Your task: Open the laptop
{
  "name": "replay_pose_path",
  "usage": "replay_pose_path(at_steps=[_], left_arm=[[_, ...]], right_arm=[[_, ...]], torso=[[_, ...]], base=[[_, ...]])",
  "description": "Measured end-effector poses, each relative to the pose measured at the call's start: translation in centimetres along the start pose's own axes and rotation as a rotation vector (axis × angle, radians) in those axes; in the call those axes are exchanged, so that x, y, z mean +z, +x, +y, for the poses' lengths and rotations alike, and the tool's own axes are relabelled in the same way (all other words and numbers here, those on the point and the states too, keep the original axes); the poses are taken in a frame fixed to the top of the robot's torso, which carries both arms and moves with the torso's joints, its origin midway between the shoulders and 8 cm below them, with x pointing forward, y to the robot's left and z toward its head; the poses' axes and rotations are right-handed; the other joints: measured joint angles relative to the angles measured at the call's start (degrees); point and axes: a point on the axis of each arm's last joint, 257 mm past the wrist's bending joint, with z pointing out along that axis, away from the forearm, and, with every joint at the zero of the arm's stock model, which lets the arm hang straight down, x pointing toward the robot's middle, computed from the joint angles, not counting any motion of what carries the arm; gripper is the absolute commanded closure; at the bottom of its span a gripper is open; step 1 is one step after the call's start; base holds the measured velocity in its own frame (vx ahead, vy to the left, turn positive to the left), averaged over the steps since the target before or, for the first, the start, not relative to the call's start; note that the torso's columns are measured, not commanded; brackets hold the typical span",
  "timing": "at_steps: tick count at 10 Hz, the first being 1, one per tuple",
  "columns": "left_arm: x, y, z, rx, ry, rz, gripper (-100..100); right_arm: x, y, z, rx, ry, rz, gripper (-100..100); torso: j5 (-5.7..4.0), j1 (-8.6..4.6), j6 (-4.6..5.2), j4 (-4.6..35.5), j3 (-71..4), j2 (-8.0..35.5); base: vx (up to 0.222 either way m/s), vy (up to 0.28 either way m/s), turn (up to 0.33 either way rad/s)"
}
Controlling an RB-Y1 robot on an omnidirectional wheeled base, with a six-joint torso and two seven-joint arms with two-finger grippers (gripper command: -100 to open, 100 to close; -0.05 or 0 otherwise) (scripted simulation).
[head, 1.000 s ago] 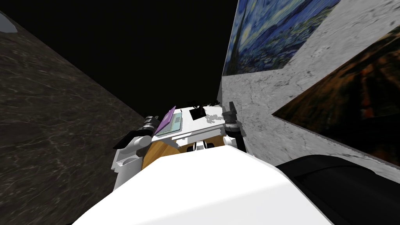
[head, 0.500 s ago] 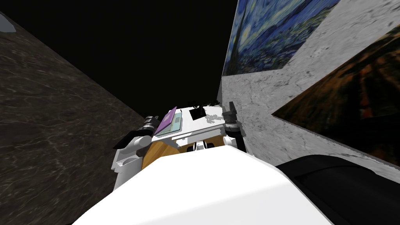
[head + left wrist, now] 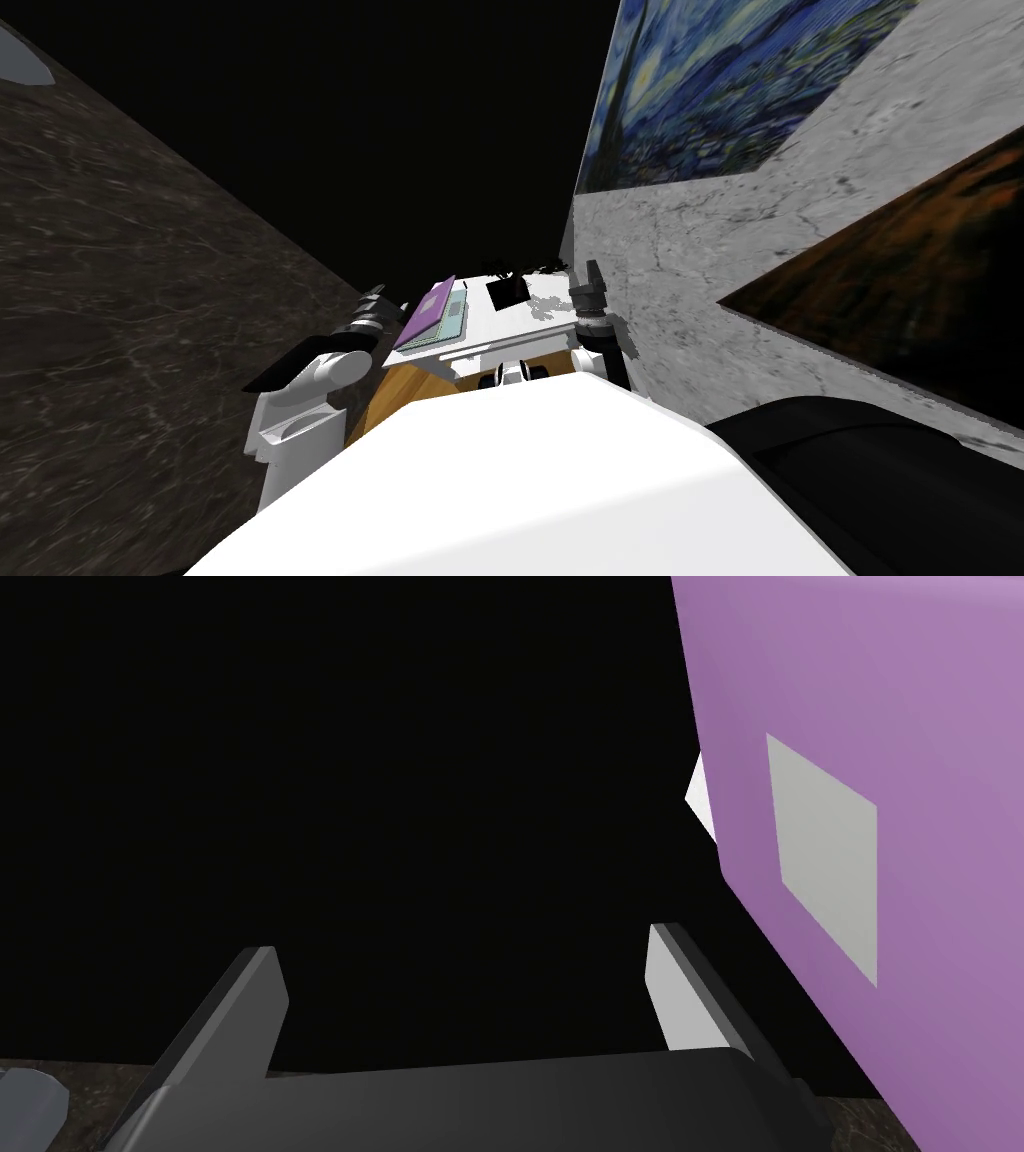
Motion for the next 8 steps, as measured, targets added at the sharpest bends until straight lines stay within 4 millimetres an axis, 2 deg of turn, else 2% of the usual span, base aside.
replay_pose_path(at_steps=[4,5,8], left_arm=[[-1.6,0.7,-1.9,0.004,-0.005,0.020,-100],[-1.6,0.8,-1.9,0.004,-0.007,0.021,0],[-1.6,0.8,-1.9,0.004,-0.007,0.021,0]], right_arm=[[0.0,0.0,0.0,0.000,0.000,0.000,0],[0.0,0.0,0.0,0.000,0.000,0.000,0],[0.0,0.0,0.0,0.000,0.000,0.000,0]], torso=[[0.00,0.00,0.00,0.0,0.0,0.0],[0.00,-0.01,0.01,0.0,0.0,0.1],[0.00,-0.01,0.00,0.0,0.0,0.0]], base=[[0.048,-0.004,0.039],[0.005,0.000,-0.002],[0.000,0.000,0.000]])
